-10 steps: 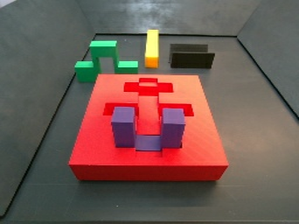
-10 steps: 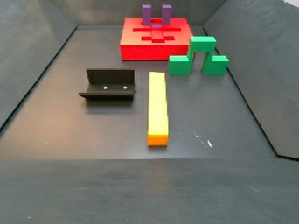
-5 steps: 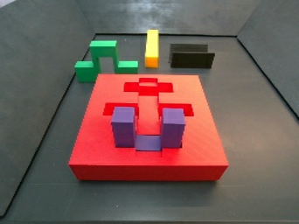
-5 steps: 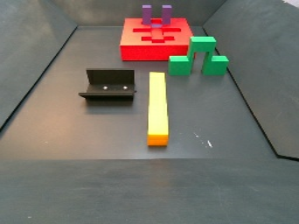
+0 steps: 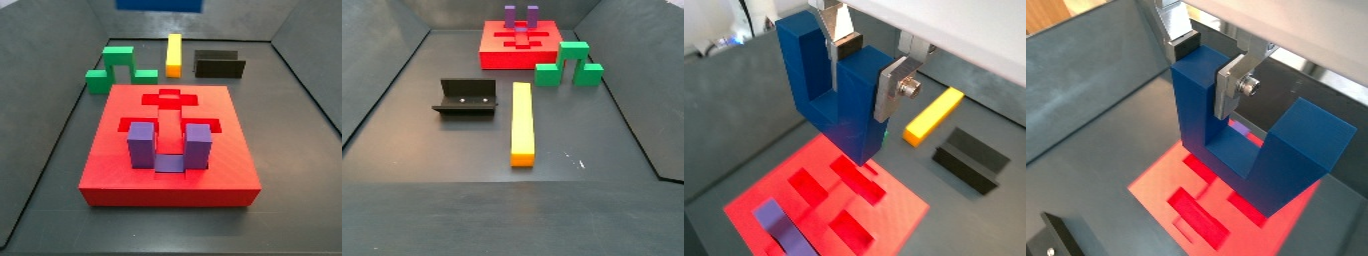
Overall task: Pick up the blue object. Move up. Place the blue object on the fixture. Regrasp the blue object. Move to above the board. Insert the blue object.
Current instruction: Insert the blue object.
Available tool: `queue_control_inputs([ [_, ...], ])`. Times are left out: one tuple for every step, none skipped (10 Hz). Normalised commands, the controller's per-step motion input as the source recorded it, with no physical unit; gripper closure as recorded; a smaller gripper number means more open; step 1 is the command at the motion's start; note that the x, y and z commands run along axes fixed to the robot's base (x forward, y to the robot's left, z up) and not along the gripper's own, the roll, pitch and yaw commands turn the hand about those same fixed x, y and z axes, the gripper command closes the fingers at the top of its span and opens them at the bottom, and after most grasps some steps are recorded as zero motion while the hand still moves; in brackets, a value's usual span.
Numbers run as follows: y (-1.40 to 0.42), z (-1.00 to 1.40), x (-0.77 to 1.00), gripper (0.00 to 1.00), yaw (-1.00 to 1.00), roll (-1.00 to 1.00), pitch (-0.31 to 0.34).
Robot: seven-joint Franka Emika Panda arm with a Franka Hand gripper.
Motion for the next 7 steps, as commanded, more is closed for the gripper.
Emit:
queue_control_inputs([
  [0.2,-0.39,0.76,1.0,0.17,-0.04,-0.18],
  [0.09,-0.48,0.62,1.0,0.24,0.05,-0.109],
  [0.01,-0.62,0.42,1.0,0.39,0.04,-0.111],
  [0.0,-0.7,0.28,1.0,0.43,0.18,-0.081],
  [0.0,-0.69,0.11,1.0,0.37,0.25,-0.079],
  [0.0,-0.61,0.0,1.0,0.23,0.33,-0.046],
  [0.0,-0.56,0.0,1.0,0.11,0.39,0.0],
])
